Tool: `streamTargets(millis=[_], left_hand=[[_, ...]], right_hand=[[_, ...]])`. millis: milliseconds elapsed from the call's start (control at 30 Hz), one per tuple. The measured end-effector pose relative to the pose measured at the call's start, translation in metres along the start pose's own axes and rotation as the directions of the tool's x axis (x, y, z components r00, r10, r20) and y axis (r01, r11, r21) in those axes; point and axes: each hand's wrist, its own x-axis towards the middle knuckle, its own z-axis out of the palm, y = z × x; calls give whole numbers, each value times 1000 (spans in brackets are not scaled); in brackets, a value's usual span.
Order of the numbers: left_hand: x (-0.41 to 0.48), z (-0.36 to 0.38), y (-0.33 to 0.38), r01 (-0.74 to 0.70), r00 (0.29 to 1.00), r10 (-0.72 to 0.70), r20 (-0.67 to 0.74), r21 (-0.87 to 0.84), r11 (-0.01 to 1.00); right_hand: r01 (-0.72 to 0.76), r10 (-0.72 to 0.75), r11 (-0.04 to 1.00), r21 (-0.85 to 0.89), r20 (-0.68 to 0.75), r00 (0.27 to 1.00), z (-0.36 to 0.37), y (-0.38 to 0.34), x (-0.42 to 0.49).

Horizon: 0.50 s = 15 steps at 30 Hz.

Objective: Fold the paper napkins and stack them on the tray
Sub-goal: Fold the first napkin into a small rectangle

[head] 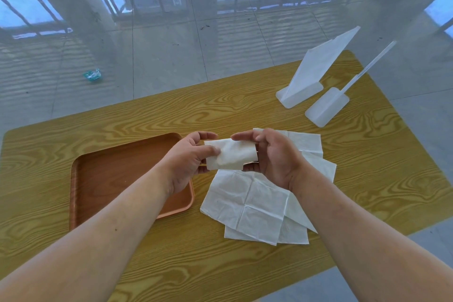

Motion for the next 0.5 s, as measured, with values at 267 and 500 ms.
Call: streamTargets(millis=[267,500], left_hand=[[21,12,1,-101,989,112,-95,119,988],[34,21,8,-32,979,96,-181,326,945]], right_hand=[[-3,-25,992,-125,-215,976,-15,1,7],[-17,-51,979,-202,-330,943,-36,-7,12]])
